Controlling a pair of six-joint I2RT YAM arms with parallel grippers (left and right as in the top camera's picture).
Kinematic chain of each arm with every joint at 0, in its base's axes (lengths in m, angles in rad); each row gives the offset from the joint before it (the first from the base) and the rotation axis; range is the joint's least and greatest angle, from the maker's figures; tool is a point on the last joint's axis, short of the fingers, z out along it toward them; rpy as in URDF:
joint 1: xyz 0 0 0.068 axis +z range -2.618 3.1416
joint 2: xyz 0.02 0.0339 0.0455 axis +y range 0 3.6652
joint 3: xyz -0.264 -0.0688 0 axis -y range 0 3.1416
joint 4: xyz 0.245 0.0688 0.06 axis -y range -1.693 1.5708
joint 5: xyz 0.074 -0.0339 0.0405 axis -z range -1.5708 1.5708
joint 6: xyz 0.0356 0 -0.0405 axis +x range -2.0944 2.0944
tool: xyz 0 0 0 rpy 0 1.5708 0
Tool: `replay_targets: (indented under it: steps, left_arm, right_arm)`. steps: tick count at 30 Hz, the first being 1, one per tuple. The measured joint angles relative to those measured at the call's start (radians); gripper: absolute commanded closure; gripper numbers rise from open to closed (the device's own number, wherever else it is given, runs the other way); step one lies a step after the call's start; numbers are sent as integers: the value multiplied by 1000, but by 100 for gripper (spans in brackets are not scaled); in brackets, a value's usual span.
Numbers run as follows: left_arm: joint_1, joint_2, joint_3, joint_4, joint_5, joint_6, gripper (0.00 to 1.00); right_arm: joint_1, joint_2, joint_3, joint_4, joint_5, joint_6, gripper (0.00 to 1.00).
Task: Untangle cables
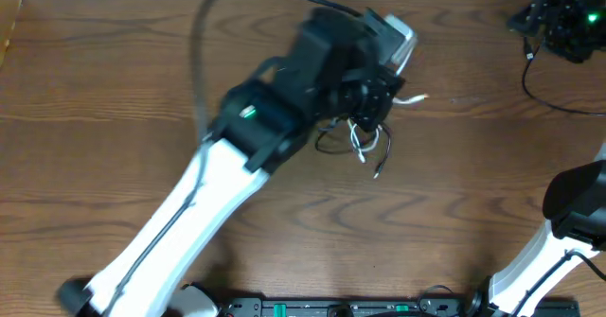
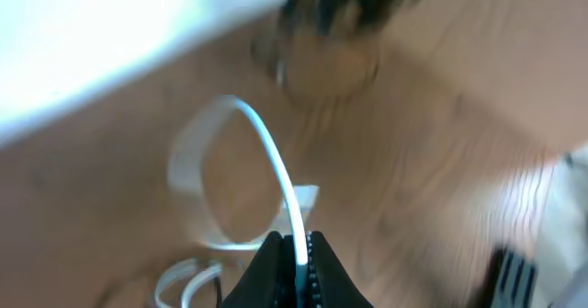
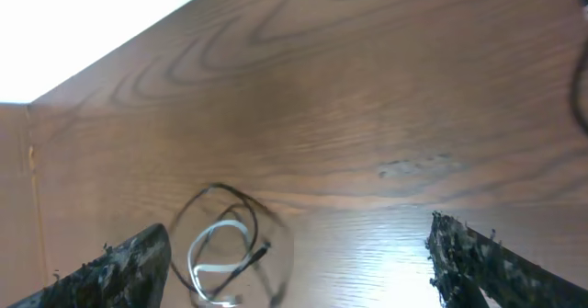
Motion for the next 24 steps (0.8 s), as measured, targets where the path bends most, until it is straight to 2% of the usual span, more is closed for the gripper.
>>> replay_targets:
  steps: [5, 10, 18, 24]
  left_arm:
    - [0, -101, 0, 143, -61, -32, 92]
    - [0, -169, -1, 295, -231, -112, 92]
    - [0, -241, -1, 534, -440, -176, 93]
    - [0, -246, -2, 634, -531, -180, 93]
  right_arm:
    - [38, 0, 0, -25, -24, -34, 14]
    - [69, 0, 0, -72, -80, -109, 13]
    - [100, 0, 0, -152, -254, -279, 13]
    - [157, 0, 0, -226, -336, -418, 12]
